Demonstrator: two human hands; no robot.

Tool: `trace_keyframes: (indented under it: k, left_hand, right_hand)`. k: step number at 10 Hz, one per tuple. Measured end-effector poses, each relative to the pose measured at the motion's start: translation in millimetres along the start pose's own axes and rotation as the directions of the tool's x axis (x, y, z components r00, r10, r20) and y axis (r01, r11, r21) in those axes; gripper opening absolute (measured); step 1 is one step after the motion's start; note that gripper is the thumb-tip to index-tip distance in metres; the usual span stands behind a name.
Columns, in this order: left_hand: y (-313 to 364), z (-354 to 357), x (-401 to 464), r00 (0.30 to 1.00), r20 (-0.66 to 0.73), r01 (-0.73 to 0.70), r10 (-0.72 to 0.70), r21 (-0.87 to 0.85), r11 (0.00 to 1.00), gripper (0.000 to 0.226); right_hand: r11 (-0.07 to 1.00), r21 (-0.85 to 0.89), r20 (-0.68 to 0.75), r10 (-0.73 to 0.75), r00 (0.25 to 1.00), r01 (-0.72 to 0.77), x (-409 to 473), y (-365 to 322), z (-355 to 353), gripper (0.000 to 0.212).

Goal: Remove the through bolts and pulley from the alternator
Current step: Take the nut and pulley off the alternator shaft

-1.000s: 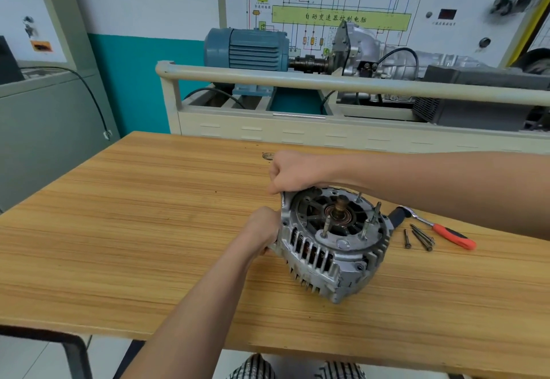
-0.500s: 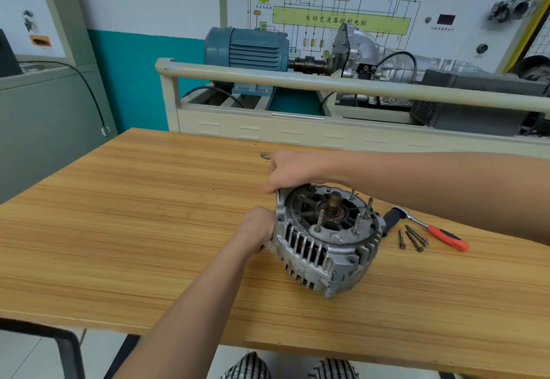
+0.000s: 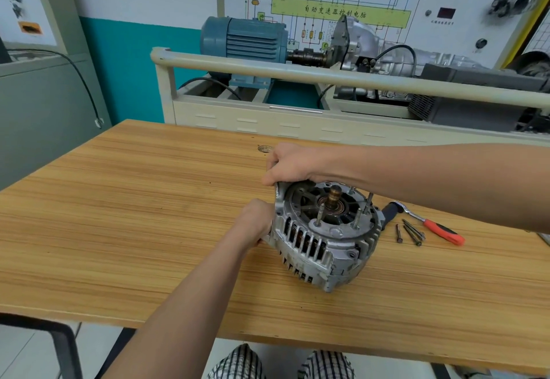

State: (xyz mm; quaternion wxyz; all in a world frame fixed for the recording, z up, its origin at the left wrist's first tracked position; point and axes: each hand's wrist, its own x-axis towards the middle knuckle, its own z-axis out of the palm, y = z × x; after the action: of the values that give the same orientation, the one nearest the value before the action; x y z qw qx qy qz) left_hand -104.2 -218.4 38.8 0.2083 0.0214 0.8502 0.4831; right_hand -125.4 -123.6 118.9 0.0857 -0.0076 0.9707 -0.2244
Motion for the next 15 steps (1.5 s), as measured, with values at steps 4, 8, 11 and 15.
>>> trace_keyframes:
  k: [4,8,11,15]
  left_hand:
    - [-7.2,2.3,19.6,0.998,-0.043,-0.030,0.036,0.140,0.990,0.026]
    - [27.1,-2.2,-33.5,0.969,-0.074,-0.242,0.236,-0.476,0.845,0.048]
    - [36.7,0.8,-13.3,0.963,-0.096,-0.268,0.253,-0.472,0.840,0.027]
    - [57.5,-10.9,17.1,0.862,0.271,-0.345,0.428,-0.306,0.887,0.029]
  right_hand:
    - [0.972,-0.112,-0.068,-0.214,0.974,0.206,-66.3,23.2,-39.4,0.049]
    - [0.711,0.701,-0.289,0.207,0.935,0.059,-121.2,121.3,-0.4,0.028]
    - [0.513,0.849,-0.349,0.367,0.862,0.125,-132.0,124.5,59.9,0.028]
    - [0.374,0.873,-0.425,0.266,0.865,0.313,-153.2,138.1,76.8,0.029]
